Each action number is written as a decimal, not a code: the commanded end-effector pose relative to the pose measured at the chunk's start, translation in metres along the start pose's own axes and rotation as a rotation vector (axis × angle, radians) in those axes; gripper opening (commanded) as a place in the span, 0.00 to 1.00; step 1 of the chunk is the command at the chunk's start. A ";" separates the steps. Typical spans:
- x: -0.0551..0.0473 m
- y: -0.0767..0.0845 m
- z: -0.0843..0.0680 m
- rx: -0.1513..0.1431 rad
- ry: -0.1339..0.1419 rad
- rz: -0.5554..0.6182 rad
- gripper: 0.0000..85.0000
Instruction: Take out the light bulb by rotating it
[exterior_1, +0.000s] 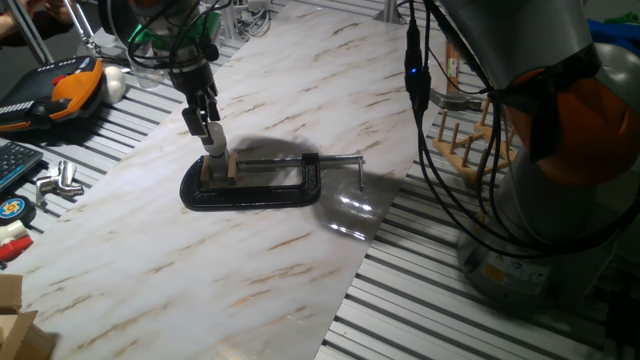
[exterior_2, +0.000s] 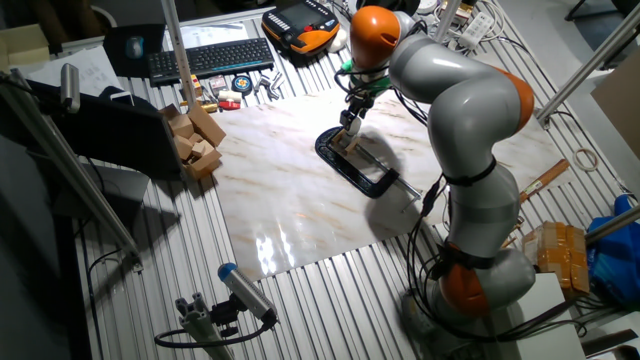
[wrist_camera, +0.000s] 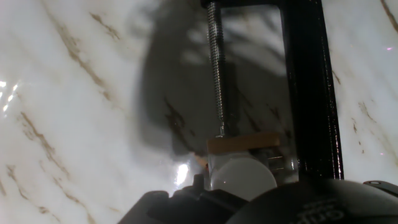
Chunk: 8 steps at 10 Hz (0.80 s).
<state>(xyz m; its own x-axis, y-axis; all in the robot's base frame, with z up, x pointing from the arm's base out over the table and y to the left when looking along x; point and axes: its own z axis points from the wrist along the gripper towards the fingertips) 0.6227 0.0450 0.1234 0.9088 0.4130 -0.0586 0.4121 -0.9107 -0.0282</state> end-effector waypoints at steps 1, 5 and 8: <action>0.000 0.000 0.000 -0.003 0.006 -0.004 0.80; 0.000 0.000 0.001 -0.011 0.037 -0.031 0.80; 0.000 0.000 0.001 -0.016 0.044 -0.044 0.80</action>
<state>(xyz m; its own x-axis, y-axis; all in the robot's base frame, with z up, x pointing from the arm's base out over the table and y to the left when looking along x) 0.6231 0.0448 0.1223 0.8912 0.4534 -0.0123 0.4533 -0.8913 -0.0131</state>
